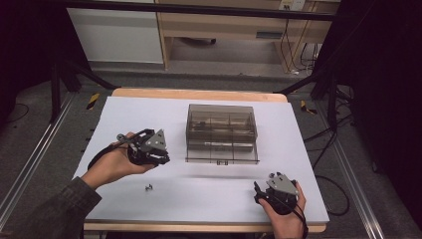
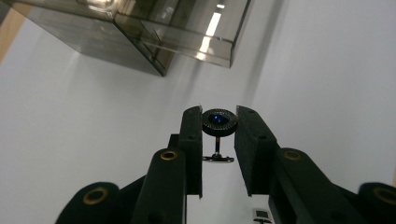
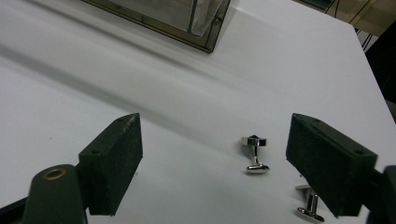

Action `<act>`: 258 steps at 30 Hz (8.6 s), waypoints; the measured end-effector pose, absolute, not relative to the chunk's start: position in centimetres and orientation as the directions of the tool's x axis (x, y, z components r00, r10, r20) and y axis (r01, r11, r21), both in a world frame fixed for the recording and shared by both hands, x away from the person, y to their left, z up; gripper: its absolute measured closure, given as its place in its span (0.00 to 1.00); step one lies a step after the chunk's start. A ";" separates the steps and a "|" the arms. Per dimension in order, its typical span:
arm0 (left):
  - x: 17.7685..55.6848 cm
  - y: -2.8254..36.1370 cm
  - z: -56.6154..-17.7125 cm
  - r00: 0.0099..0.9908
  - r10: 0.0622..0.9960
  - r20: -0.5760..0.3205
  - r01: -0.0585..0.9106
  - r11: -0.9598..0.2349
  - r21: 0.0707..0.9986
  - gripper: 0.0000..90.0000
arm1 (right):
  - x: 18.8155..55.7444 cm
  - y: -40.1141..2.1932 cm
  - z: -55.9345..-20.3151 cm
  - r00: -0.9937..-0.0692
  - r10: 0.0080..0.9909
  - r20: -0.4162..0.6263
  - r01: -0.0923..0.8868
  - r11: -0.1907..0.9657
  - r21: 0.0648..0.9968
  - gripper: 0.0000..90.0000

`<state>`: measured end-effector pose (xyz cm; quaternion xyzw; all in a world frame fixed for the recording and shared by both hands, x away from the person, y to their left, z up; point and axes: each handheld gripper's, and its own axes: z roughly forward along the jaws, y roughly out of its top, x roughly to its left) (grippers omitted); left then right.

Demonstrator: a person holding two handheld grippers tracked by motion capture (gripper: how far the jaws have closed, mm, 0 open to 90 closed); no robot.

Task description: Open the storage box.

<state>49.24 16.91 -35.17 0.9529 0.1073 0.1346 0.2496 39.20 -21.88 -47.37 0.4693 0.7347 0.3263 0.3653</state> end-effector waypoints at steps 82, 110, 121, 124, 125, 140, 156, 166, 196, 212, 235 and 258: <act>54.9 1.6 -36.6 0.969 0.223 0.103 0.125 -0.810 0.573 0.80 | 38.4 -22.2 -46.0 -0.289 0.948 -0.134 0.377 0.242 0.894 0.84; 48.0 14.7 -35.5 0.855 0.449 0.261 0.166 -0.712 0.682 0.36 | 39.7 -26.5 -41.3 -0.287 0.949 -0.128 0.535 0.270 0.801 0.93; 46.4 20.1 -39.5 0.799 0.567 0.201 0.245 -0.612 0.752 0.15 | 42.6 -26.9 -41.9 -0.310 0.949 -0.056 0.647 0.254 0.719 0.86; 46.5 21.4 -40.3 0.771 0.598 0.219 0.263 -0.612 0.746 0.11 | 42.8 -27.0 -42.7 -0.310 0.951 -0.020 0.658 0.229 0.717 0.84; 46.6 21.9 -40.5 0.762 0.605 0.229 0.266 -0.615 0.742 0.11 | 42.8 -27.0 -43.0 -0.310 0.951 -0.020 0.661 0.230 0.714 0.83; 46.4 26.7 -42.2 0.689 0.684 0.240 0.298 -0.569 0.767 0.10 | 44.6 -26.5 -45.9 -0.351 0.936 0.007 0.716 0.263 0.646 0.72; 46.2 27.2 -42.6 0.674 0.701 0.232 0.308 -0.553 0.774 0.10 | 45.9 -26.2 -46.8 -0.349 0.937 -0.007 0.732 0.277 0.622 0.81; 46.1 27.1 -42.7 0.681 0.695 0.232 0.308 -0.559 0.769 0.11 | 45.8 -26.2 -46.8 -0.350 0.937 0.000 0.734 0.275 0.621 0.81; 46.6 28.7 -44.3 0.598 0.768 0.228 0.303 -0.480 0.824 0.10 | 43.8 -25.9 -42.0 -0.392 0.920 0.020 0.624 0.250 0.740 0.81; 46.6 28.7 -44.9 0.591 0.775 0.223 0.293 -0.464 0.836 0.09 | 42.9 -24.2 -38.0 -0.438 0.899 -0.004 0.544 0.268 0.795 0.81; 46.3 29.7 -45.2 0.547 0.811 0.207 0.291 -0.416 0.861 0.08 | 44.3 -19.8 -34.5 -0.524 0.852 -0.018 0.439 0.288 0.851 0.82; 46.1 30.2 -45.4 0.518 0.831 0.205 0.297 -0.399 0.868 0.09 | 49.4 -14.2 -34.1 -0.596 0.803 -0.015 0.434 0.338 0.835 0.82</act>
